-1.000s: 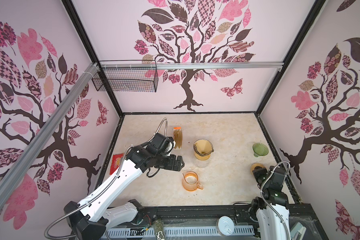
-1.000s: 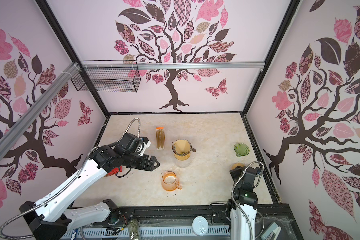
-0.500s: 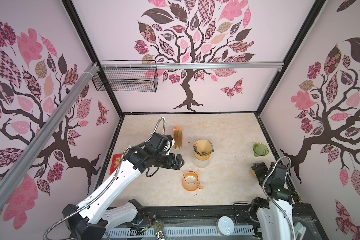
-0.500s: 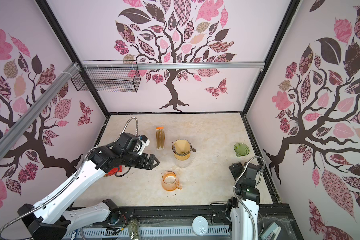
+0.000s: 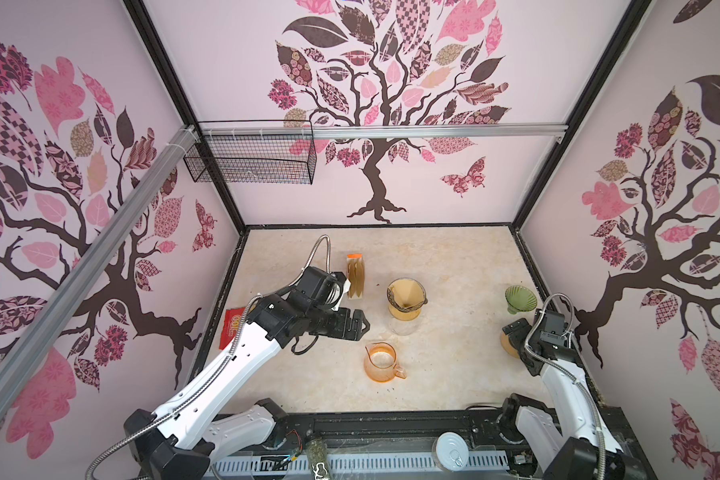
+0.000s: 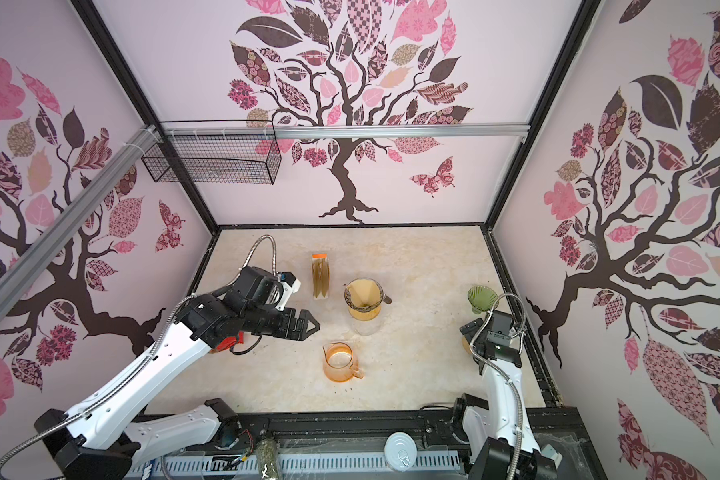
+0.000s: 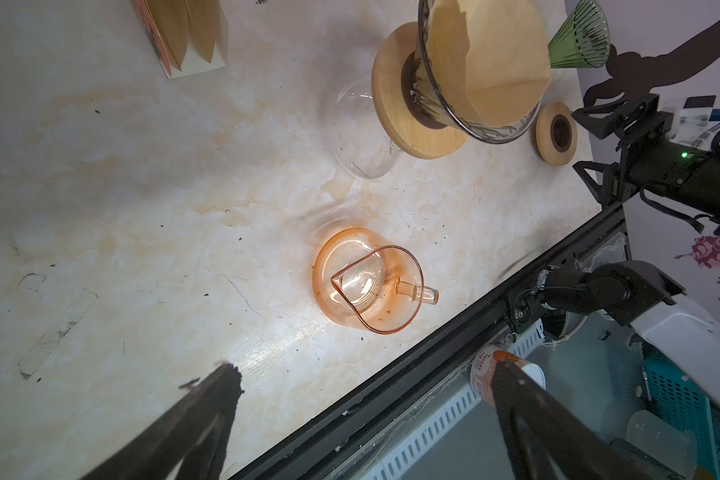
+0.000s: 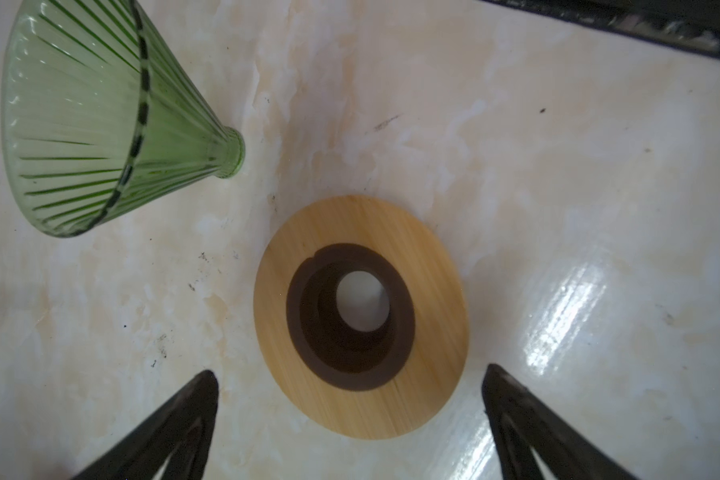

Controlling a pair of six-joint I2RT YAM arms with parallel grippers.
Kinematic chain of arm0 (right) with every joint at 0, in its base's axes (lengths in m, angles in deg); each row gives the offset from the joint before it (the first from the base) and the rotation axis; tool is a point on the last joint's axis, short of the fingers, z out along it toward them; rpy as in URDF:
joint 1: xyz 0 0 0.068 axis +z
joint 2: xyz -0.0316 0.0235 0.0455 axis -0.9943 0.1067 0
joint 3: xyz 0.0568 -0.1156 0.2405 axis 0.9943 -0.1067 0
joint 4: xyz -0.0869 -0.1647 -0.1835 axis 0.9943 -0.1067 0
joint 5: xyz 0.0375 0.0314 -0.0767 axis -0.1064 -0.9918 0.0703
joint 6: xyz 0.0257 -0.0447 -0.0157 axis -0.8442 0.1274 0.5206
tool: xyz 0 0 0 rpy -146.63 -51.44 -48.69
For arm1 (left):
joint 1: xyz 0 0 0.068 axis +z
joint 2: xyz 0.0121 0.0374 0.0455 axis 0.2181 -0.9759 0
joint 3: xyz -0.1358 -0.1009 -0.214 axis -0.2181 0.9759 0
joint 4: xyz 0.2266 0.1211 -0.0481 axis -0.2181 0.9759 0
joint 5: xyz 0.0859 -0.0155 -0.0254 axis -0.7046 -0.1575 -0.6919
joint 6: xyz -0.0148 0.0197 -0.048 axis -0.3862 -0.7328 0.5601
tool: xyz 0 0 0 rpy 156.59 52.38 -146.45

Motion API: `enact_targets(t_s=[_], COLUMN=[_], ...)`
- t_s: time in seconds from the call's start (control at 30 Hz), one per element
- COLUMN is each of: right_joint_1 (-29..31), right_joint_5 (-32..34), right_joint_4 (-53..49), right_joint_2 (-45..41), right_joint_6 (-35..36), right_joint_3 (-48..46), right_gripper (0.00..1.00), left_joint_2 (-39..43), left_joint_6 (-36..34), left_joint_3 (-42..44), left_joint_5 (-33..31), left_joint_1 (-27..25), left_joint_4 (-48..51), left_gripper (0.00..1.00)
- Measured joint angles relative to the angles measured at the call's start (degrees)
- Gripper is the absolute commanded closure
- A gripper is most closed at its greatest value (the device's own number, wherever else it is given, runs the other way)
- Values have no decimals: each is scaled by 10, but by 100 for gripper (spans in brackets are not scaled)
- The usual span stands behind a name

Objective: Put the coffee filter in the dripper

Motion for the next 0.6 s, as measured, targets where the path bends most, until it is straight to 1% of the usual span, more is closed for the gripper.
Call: enact_targets(t_s=[0.1,0.23,0.6], right_joint_1=[0,0,-1], right_joint_5=[4,4,19], right_joint_4=[10,25,45], right_joint_2=[13,57,144], right_joint_6=[14,26,39], right_joint_3=[0,5,45], right_gripper=[0,0,0], left_joint_2=[1,2,2], left_joint_6=[-2,-4,-5], left_joint_3=[0,0,0], left_joint_5=[-2,-4,-6], left_joint_1=[1,3,3], left_joint_4=[-2,-4,-8], left_gripper=[2,2,2])
